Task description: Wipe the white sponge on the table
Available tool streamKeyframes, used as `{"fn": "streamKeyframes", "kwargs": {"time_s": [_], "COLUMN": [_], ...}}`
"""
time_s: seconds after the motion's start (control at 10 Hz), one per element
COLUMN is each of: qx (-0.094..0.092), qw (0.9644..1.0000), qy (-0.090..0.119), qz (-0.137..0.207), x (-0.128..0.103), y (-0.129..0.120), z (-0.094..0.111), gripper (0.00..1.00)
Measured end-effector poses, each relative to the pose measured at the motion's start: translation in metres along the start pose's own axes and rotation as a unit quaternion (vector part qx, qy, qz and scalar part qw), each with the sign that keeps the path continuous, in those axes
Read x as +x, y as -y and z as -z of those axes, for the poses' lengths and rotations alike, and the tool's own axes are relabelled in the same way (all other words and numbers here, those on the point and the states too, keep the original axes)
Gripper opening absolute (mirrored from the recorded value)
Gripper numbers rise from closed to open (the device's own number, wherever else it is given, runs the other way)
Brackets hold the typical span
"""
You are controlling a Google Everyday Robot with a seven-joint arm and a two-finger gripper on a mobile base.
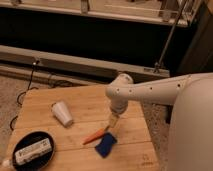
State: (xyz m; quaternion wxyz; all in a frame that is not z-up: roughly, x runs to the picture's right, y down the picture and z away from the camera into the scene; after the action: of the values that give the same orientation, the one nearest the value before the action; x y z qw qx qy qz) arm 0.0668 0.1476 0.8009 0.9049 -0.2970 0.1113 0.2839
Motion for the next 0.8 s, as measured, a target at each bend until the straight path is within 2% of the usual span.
{"fn": "streamKeyframes", "kwargs": {"time_s": [0.6,0.7,0.8], "qx": [0.0,0.002,0.007], "qw": [1.0,1.0,0.9994], "qy": [-0.001,0.0,0.007], "qz": [0.002,0.008,0.032], "x": [0.0005,0.0008,-0.0022], "y": [-0.0001,-0.0005,-0.0041], "z": [-0.0004,-0.0008,-0.0004], "gripper": [0.8,0.8,0.8]}}
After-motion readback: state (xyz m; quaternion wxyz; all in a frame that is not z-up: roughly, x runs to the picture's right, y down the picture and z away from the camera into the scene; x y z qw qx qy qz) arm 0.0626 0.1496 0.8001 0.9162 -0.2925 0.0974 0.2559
